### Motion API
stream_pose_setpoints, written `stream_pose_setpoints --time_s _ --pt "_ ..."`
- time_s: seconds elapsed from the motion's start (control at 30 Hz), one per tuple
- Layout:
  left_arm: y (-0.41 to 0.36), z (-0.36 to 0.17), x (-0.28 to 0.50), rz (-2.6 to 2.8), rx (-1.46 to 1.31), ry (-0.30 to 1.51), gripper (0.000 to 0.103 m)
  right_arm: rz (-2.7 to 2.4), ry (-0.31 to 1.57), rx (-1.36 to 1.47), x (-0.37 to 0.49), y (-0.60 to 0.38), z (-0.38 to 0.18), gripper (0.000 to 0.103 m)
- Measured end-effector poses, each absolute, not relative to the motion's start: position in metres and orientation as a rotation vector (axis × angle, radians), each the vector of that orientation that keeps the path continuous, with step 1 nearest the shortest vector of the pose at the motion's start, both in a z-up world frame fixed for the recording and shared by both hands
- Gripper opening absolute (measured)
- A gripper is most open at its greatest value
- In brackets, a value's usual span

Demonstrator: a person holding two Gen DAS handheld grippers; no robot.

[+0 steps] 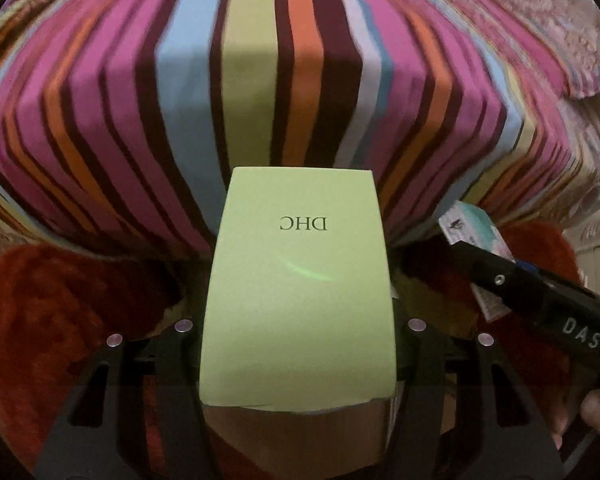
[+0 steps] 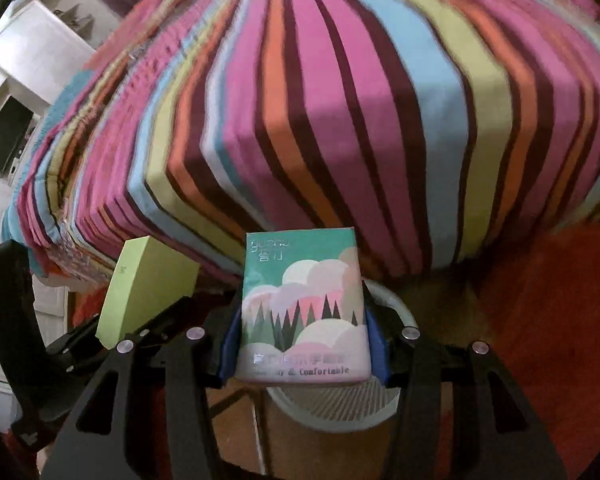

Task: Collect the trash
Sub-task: 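Carry the box with left tool while right tool carries the tissue pack to the wastebasket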

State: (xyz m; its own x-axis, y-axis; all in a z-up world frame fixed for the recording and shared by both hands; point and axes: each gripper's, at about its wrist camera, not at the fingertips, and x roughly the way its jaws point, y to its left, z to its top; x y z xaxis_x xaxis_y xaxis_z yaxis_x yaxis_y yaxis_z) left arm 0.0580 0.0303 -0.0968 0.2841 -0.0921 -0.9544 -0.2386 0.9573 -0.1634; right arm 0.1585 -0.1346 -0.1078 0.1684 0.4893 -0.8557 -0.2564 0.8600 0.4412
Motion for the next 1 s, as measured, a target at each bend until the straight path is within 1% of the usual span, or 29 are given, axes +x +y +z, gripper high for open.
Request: stream_pose_setpoints --time_s 0.17,0.43,0.67,1.0 --pt "0.028 -0.13 0.061 0.11 -0.311 1.411 0.056 0.495 1.456 0.216 0.163 -0.127 -0.143 0.049" --pt "0.024 -0.184 0.069 0.089 -0.41 1.598 0.056 0.429 1.624 0.282 0.164 -0.128 -0.184 0.049" --pt "0.015 -0.212 0.081 0.09 -0.409 1.699 0.056 0.366 1.737 0.242 0.162 -0.123 -0.222 0.049" --pt "0.016 -0.26 0.08 0.107 -0.44 1.832 0.056 0.319 1.831 0.159 0.159 -0.113 -0.258 0.049"
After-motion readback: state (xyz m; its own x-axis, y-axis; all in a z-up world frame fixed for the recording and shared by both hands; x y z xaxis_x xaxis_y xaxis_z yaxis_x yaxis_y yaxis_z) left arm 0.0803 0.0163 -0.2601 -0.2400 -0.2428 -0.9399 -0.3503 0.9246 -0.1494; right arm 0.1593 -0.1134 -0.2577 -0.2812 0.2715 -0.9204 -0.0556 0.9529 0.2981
